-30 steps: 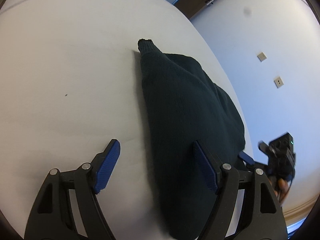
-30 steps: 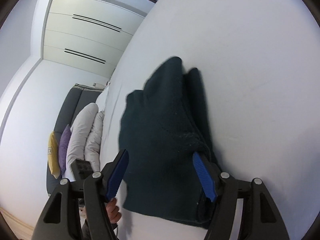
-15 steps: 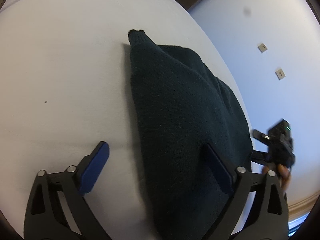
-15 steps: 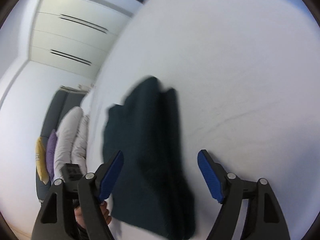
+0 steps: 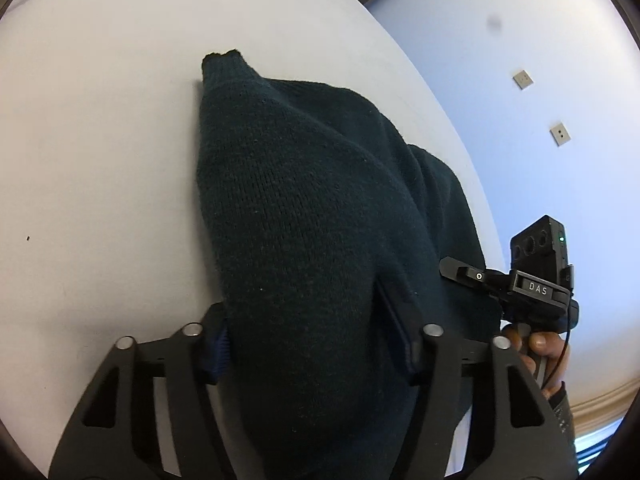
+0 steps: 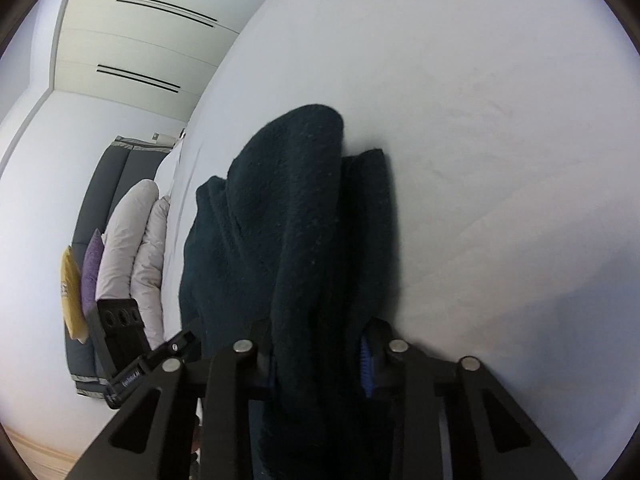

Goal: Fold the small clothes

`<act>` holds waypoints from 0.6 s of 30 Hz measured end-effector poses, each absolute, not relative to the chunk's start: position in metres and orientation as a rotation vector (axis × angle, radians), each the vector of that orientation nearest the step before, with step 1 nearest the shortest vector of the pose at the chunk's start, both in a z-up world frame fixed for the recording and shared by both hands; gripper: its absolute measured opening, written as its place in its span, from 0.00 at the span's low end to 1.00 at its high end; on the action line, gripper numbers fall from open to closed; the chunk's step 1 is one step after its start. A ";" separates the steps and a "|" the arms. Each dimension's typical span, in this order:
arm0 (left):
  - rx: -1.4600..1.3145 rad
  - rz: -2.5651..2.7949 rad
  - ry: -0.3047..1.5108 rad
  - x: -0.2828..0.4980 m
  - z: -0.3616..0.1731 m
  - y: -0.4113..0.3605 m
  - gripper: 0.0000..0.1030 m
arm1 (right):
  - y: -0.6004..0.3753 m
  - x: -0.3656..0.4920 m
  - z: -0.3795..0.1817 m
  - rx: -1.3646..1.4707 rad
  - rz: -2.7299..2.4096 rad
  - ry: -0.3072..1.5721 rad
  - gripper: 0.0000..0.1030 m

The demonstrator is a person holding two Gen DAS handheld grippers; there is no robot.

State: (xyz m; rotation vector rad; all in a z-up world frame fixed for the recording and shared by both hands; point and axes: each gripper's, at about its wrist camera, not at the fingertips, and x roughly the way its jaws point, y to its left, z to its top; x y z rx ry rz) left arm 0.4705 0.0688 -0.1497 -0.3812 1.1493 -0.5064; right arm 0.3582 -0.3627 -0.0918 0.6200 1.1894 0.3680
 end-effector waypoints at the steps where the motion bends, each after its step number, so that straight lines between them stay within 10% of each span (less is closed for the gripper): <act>1: -0.376 -0.507 1.141 0.469 -0.148 0.068 0.49 | -0.364 0.356 -0.093 0.616 0.363 1.187 0.26; 6: -0.380 -0.510 1.105 0.465 -0.131 0.065 0.34 | -0.346 0.347 -0.081 0.523 0.311 1.153 0.24; 18: -0.287 -0.479 0.971 0.375 -0.040 0.145 0.32 | -0.234 0.256 -0.010 0.369 0.421 1.077 0.24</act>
